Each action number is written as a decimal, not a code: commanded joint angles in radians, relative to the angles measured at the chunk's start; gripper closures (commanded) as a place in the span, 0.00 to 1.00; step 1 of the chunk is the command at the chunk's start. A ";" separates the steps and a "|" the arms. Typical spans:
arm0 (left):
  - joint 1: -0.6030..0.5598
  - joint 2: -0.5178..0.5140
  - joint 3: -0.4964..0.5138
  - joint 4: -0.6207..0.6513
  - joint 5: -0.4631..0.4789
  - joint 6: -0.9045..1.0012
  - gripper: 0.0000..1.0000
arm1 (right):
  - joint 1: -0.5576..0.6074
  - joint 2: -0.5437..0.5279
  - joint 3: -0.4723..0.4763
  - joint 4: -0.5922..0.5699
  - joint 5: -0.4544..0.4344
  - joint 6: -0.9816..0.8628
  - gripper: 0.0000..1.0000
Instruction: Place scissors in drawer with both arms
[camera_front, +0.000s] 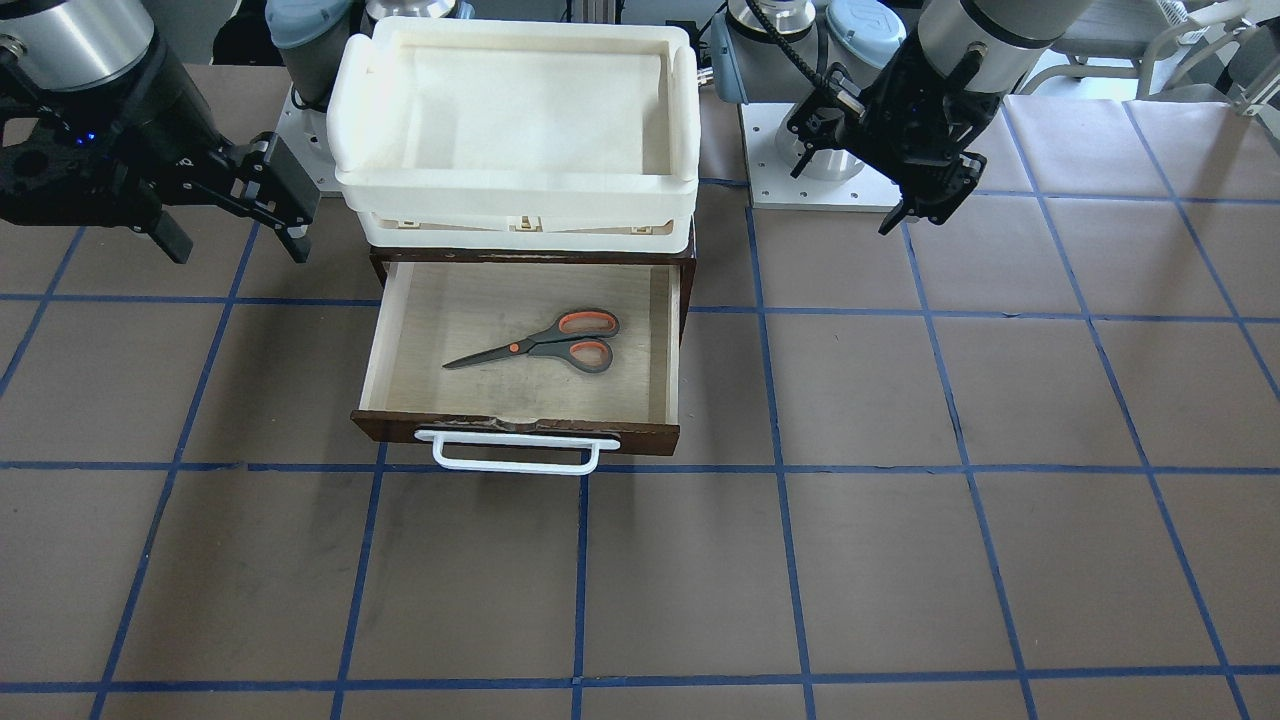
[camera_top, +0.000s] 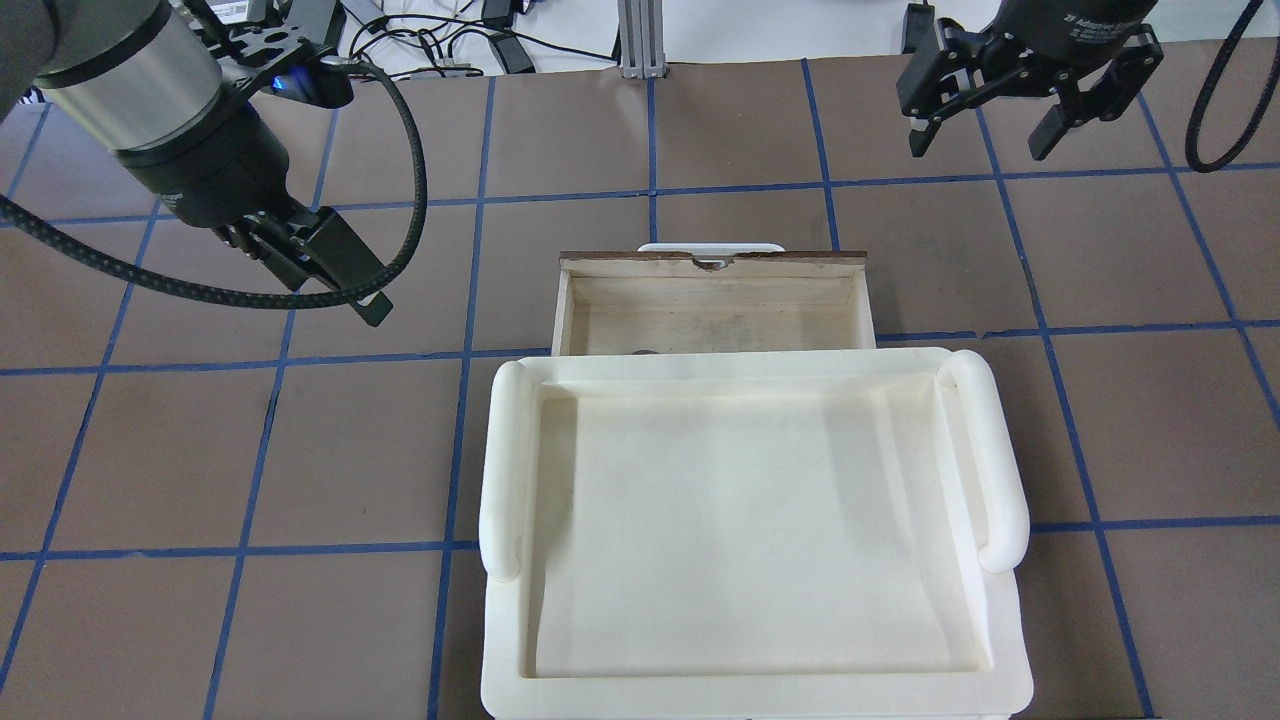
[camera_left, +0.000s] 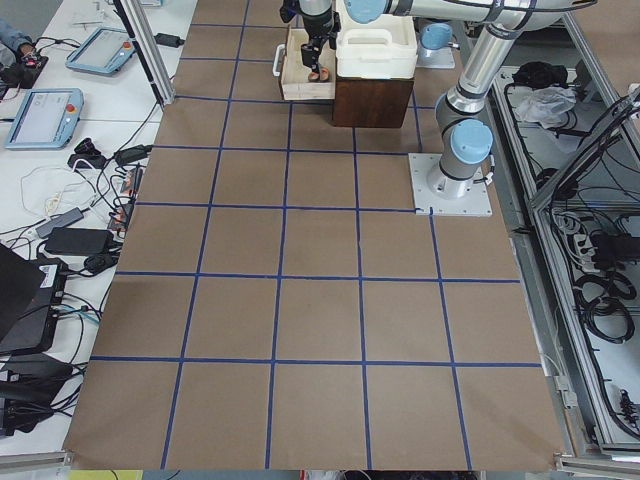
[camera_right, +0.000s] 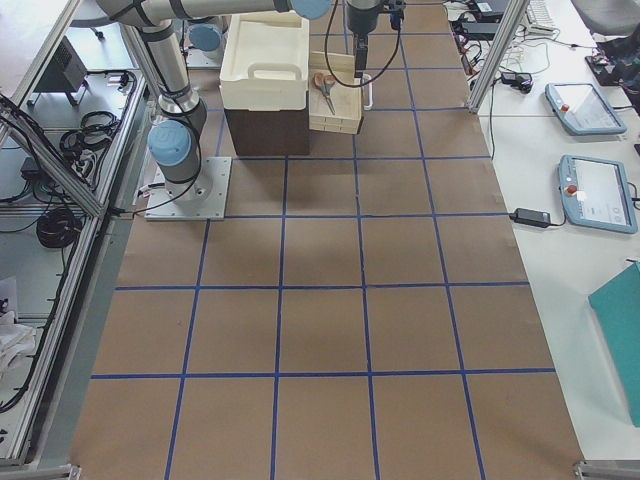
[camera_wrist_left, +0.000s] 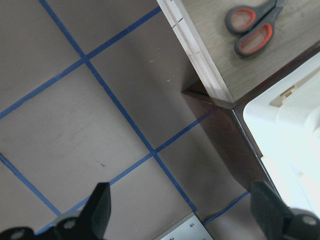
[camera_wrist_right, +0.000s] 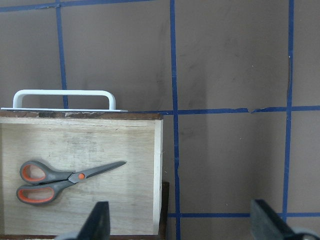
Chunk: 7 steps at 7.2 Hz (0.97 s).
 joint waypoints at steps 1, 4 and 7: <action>0.046 -0.019 -0.008 0.055 0.062 -0.197 0.00 | 0.020 -0.002 -0.001 0.017 -0.024 0.016 0.00; 0.039 -0.009 -0.031 0.075 0.063 -0.331 0.00 | 0.035 -0.002 -0.001 0.017 -0.050 0.072 0.00; -0.001 -0.012 -0.047 0.103 0.082 -0.383 0.00 | 0.035 0.000 0.000 0.019 -0.045 0.084 0.00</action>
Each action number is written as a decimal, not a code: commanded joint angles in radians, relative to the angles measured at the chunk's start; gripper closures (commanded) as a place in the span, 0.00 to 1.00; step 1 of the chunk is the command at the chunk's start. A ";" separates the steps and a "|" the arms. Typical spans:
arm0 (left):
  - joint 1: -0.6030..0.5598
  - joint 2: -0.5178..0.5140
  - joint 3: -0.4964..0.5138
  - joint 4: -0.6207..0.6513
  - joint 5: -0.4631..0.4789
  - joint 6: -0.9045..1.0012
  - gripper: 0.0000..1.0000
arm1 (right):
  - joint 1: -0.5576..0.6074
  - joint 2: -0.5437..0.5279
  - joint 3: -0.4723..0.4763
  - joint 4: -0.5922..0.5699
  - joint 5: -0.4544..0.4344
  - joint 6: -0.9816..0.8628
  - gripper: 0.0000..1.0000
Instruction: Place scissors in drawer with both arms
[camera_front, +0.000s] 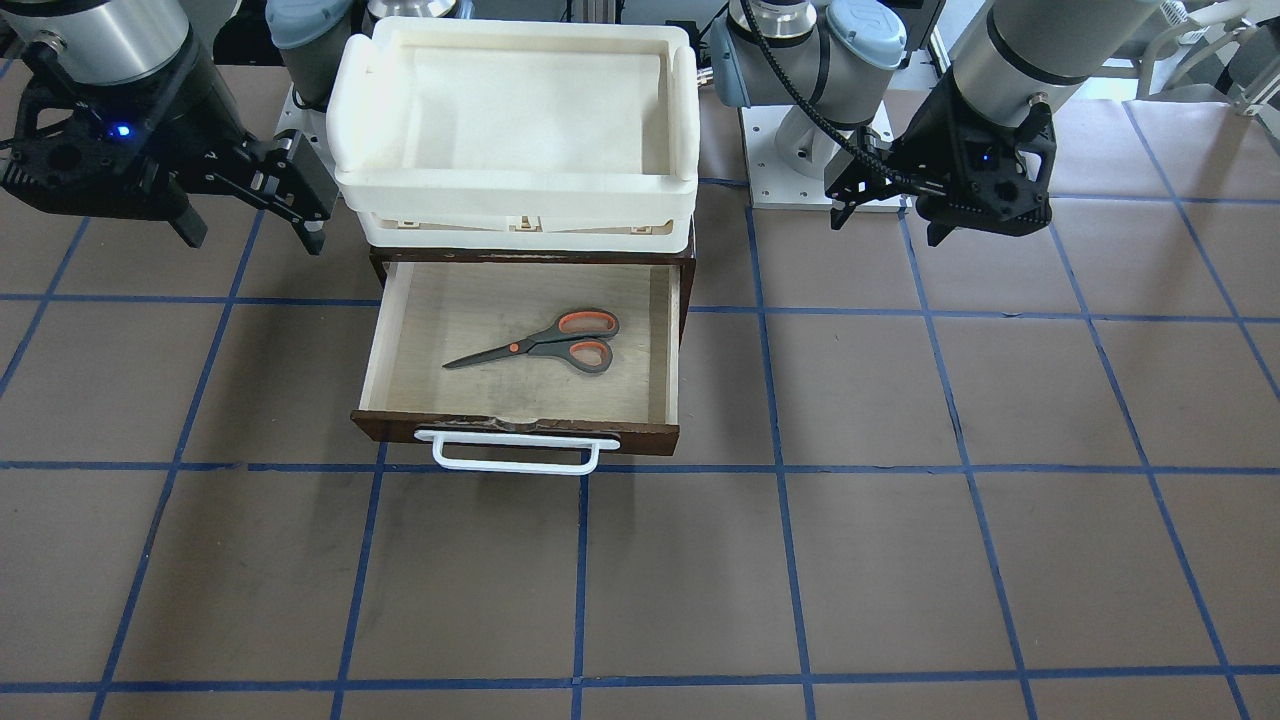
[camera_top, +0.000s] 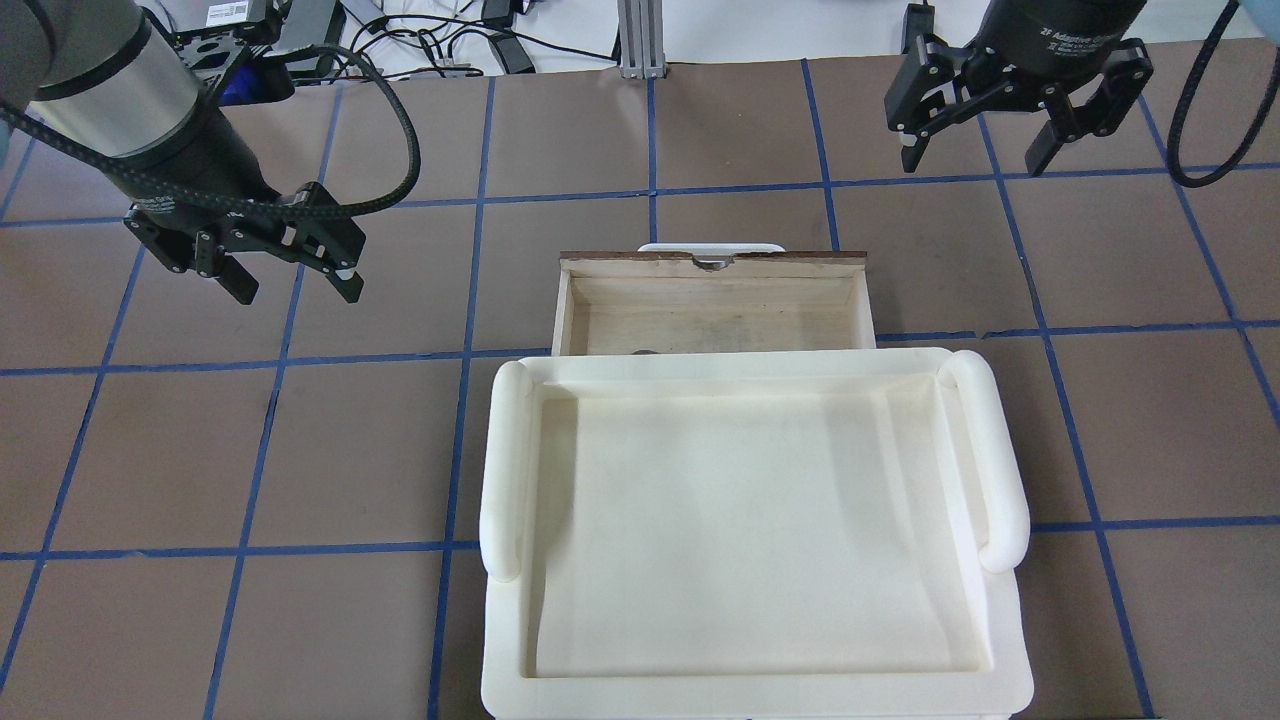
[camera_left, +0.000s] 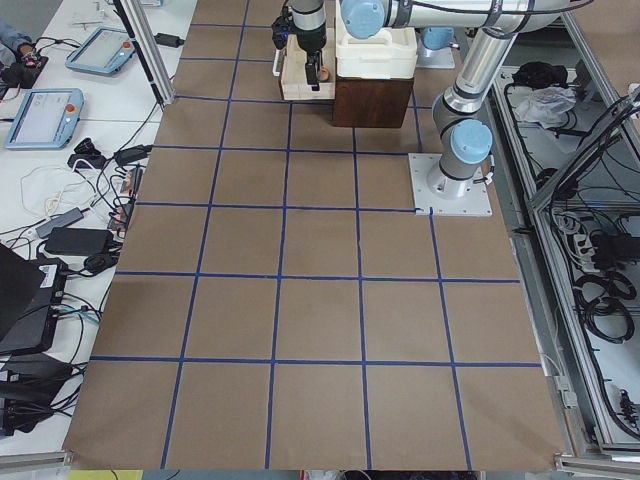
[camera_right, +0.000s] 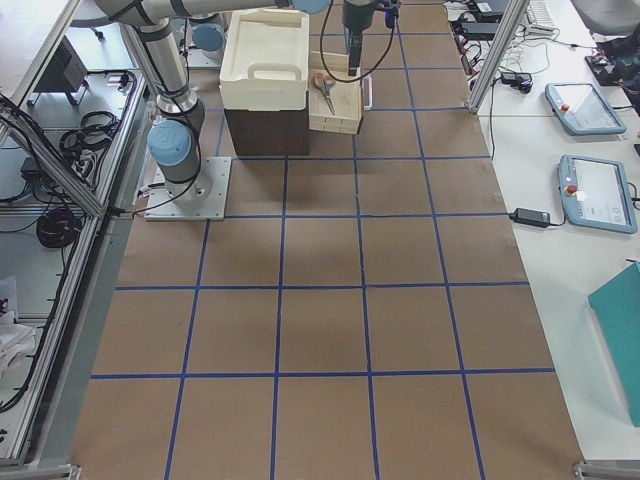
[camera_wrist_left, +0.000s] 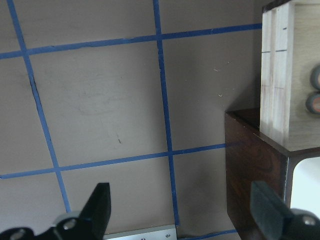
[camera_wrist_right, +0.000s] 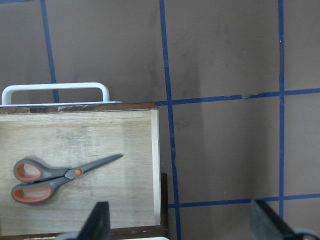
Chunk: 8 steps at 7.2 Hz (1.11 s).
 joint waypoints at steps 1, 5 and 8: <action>-0.045 -0.006 -0.009 0.070 0.069 -0.024 0.00 | 0.000 0.000 0.001 -0.001 -0.003 0.002 0.00; -0.052 0.000 -0.026 0.107 0.068 -0.073 0.00 | 0.000 0.000 0.004 -0.001 -0.005 0.002 0.00; -0.060 0.003 -0.032 0.134 0.056 -0.102 0.00 | 0.000 0.000 0.008 -0.001 -0.003 -0.001 0.00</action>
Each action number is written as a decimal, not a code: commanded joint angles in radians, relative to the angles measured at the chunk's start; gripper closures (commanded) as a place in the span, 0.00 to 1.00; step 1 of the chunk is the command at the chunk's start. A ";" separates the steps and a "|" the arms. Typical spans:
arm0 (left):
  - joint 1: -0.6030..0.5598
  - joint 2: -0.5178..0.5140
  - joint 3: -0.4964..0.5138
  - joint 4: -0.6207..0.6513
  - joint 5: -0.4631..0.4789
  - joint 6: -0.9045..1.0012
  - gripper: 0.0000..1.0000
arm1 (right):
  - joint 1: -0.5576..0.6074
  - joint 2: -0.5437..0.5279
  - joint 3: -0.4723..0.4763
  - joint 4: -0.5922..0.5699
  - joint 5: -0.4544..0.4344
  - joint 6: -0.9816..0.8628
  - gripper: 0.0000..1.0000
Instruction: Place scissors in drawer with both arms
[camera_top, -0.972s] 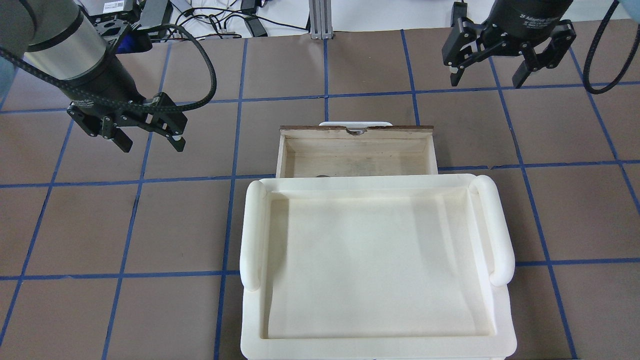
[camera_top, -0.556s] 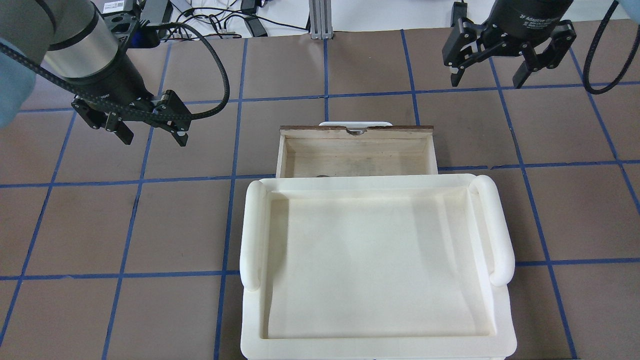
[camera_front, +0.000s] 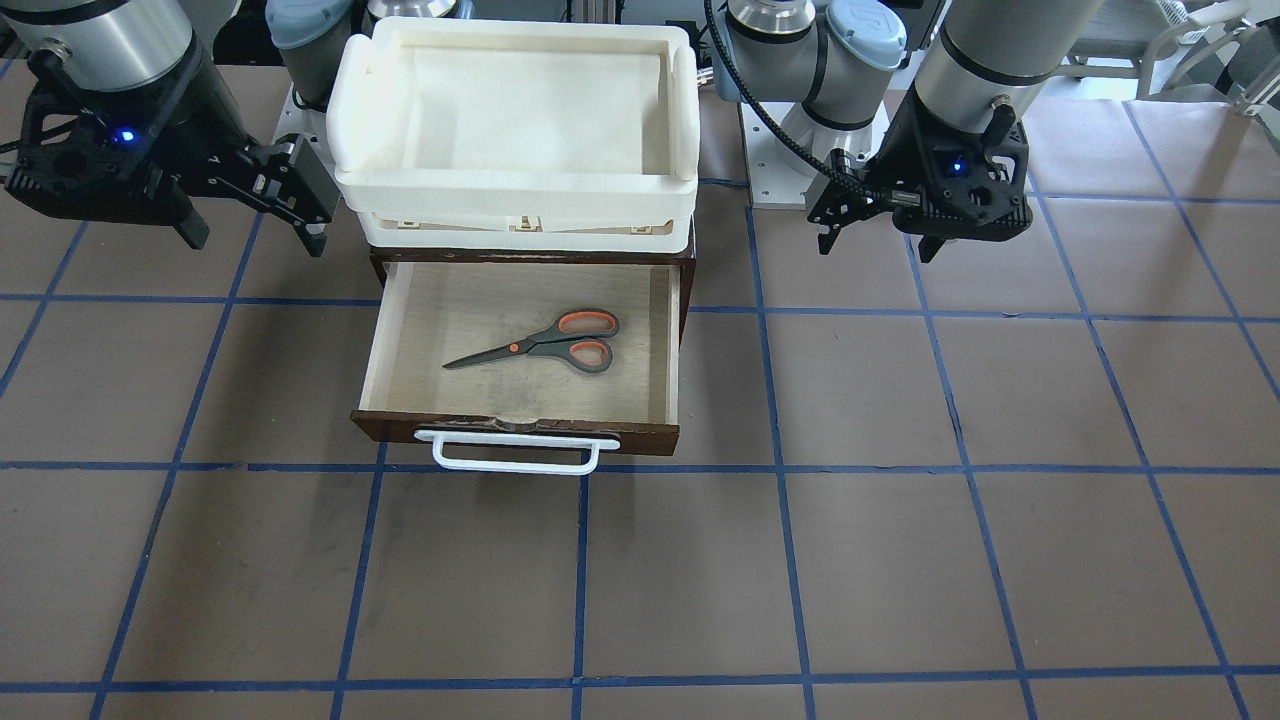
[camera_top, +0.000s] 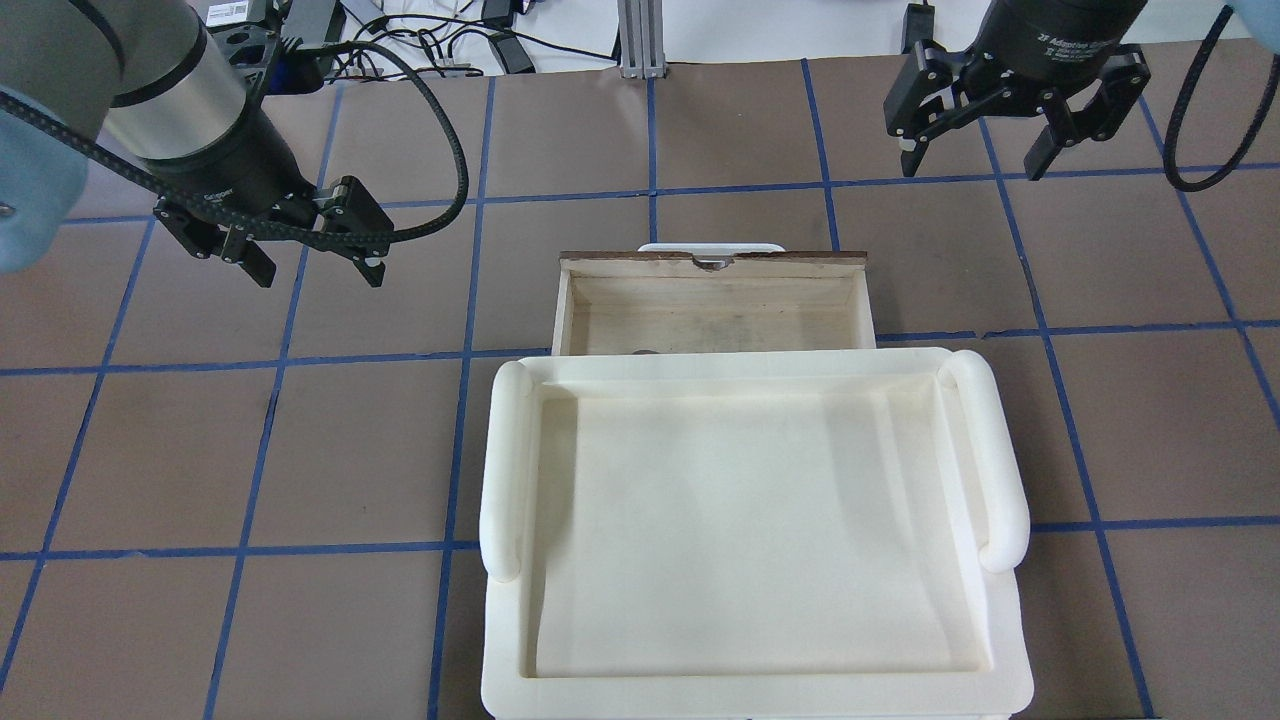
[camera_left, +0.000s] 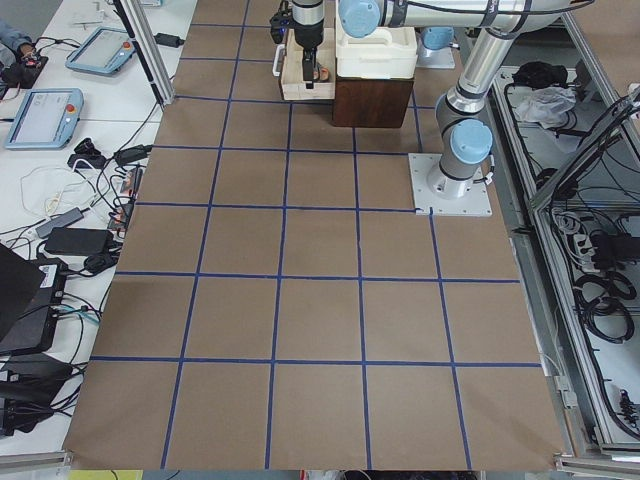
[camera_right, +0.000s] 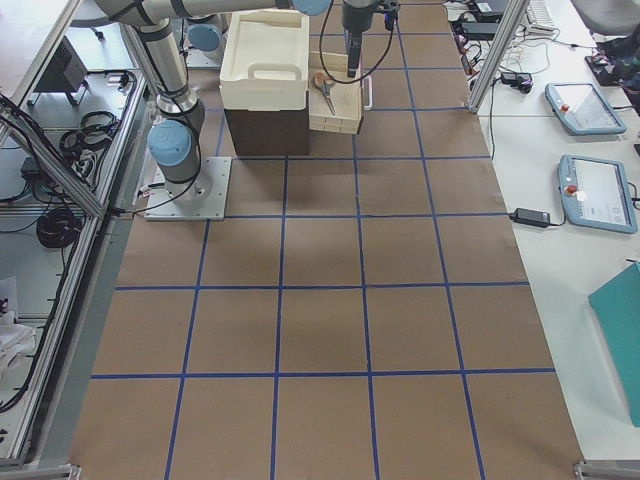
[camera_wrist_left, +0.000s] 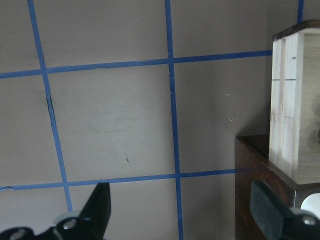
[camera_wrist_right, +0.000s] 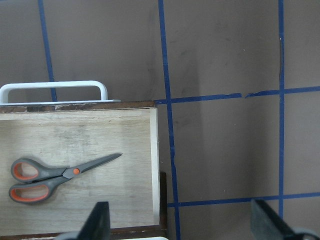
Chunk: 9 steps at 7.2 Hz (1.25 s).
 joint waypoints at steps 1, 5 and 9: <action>-0.006 0.001 -0.003 0.010 0.000 -0.010 0.00 | 0.000 0.000 0.001 -0.001 -0.001 0.000 0.00; -0.008 0.004 -0.003 0.013 -0.003 -0.004 0.00 | 0.000 0.000 0.001 0.001 -0.001 0.000 0.00; -0.009 0.004 -0.003 0.019 -0.003 -0.013 0.00 | 0.000 0.000 0.001 0.001 -0.001 0.000 0.00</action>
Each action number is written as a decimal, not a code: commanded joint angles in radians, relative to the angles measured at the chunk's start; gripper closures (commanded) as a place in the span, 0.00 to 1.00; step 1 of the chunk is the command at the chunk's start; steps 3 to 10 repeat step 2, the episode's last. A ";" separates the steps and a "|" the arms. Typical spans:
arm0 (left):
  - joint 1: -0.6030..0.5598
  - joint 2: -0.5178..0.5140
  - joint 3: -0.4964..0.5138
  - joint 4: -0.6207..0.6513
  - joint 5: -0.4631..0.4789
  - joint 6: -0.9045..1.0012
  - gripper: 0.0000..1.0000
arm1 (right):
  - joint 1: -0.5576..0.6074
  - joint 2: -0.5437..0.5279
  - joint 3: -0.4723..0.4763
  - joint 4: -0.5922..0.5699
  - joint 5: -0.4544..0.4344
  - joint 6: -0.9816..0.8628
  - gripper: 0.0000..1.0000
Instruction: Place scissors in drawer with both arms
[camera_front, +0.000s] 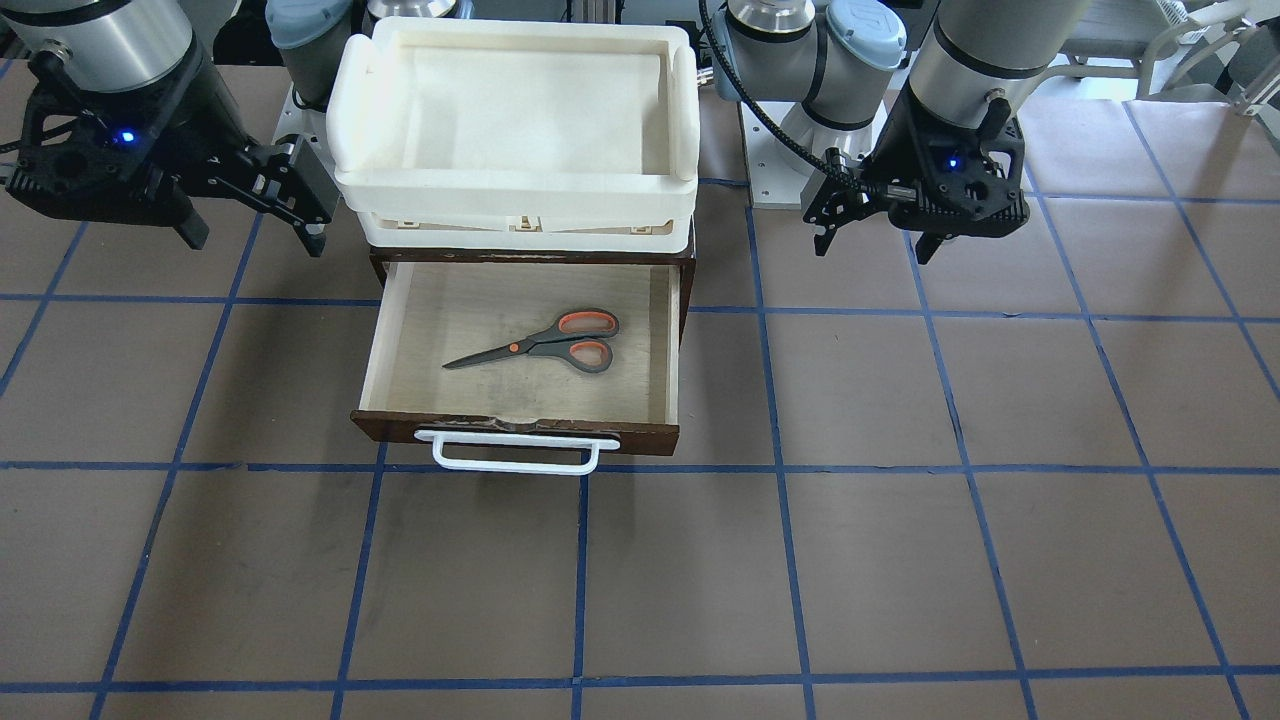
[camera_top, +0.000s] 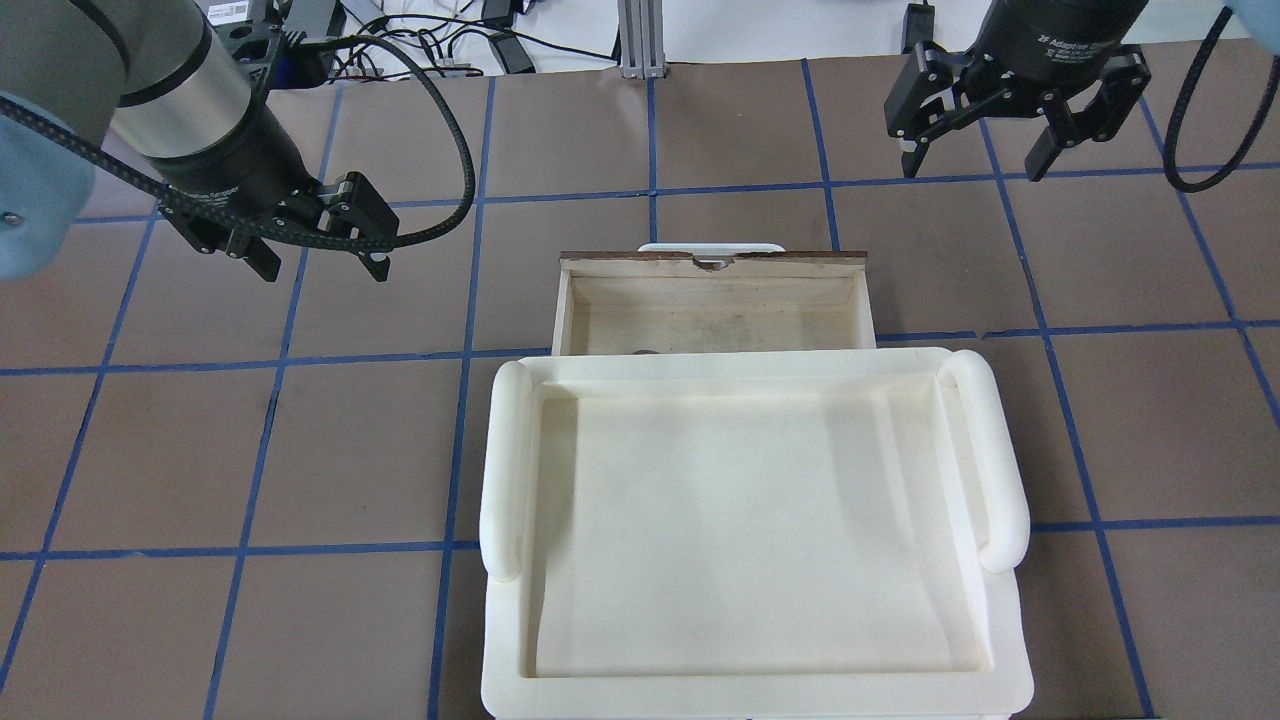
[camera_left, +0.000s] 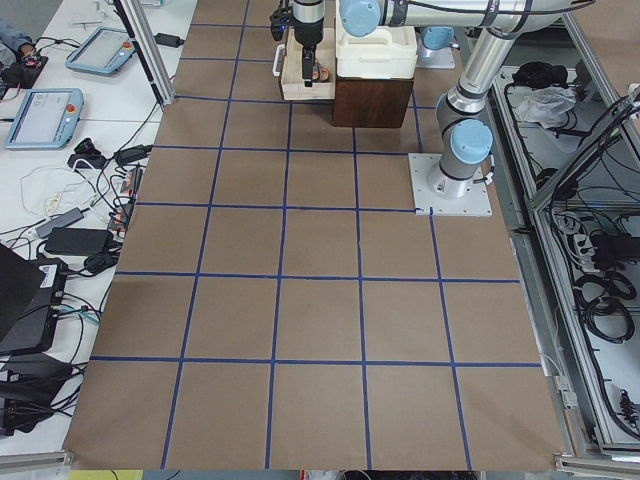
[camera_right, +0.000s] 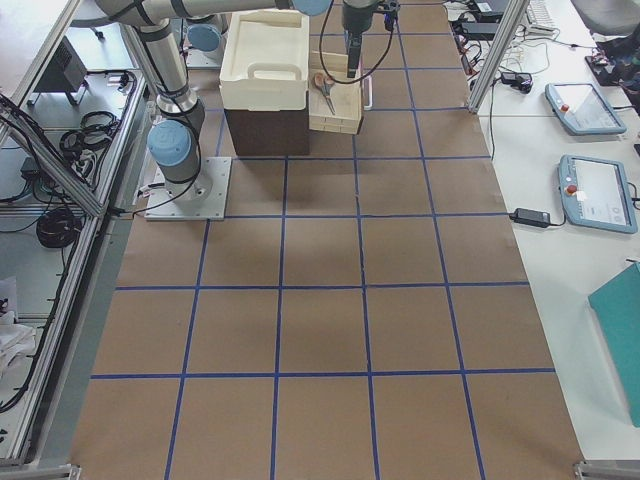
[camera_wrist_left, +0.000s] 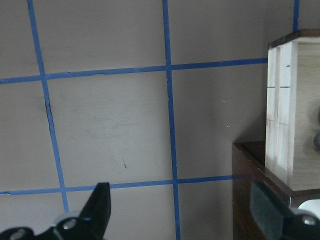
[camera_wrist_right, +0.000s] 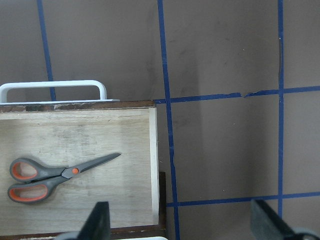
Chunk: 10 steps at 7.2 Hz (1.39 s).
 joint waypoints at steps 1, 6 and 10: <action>-0.001 0.004 -0.008 0.000 -0.002 -0.008 0.00 | 0.000 0.000 0.000 0.000 0.000 0.000 0.00; -0.001 0.011 -0.024 0.002 -0.002 -0.008 0.00 | 0.000 0.000 0.000 -0.001 -0.001 -0.002 0.00; -0.001 0.011 -0.024 0.002 -0.002 -0.008 0.00 | 0.000 0.000 0.000 -0.001 -0.001 -0.002 0.00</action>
